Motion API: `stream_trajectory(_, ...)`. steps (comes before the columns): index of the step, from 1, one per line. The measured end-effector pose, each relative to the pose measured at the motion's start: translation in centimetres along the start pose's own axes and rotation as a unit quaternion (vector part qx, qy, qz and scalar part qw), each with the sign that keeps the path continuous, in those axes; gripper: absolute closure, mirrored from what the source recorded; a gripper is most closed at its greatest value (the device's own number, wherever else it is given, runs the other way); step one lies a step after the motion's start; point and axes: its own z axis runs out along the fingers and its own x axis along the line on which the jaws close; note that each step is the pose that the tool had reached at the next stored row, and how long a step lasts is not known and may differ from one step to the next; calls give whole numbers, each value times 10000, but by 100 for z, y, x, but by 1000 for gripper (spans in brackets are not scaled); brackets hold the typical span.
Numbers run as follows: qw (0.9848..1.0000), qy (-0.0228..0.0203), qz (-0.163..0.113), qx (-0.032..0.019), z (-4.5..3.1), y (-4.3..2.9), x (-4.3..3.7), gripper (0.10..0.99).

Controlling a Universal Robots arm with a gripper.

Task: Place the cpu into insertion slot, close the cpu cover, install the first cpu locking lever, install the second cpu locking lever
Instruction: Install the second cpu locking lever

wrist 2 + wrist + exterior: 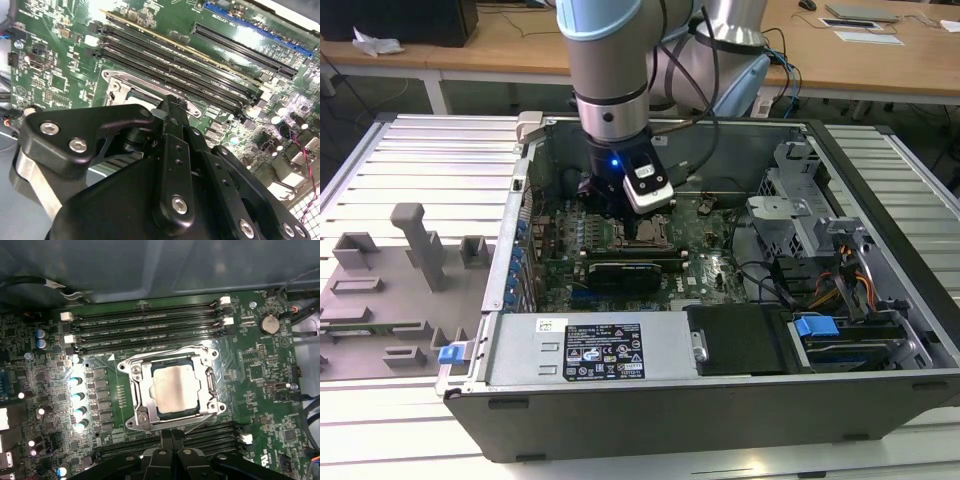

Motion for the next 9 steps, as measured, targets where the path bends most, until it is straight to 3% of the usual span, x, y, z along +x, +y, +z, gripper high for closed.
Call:
stream_trajectory(6,9998,24,-28,-172,33,-93,39,980)
stream_trajectory(9,9994,46,-29,-334,53,-179,66,980)
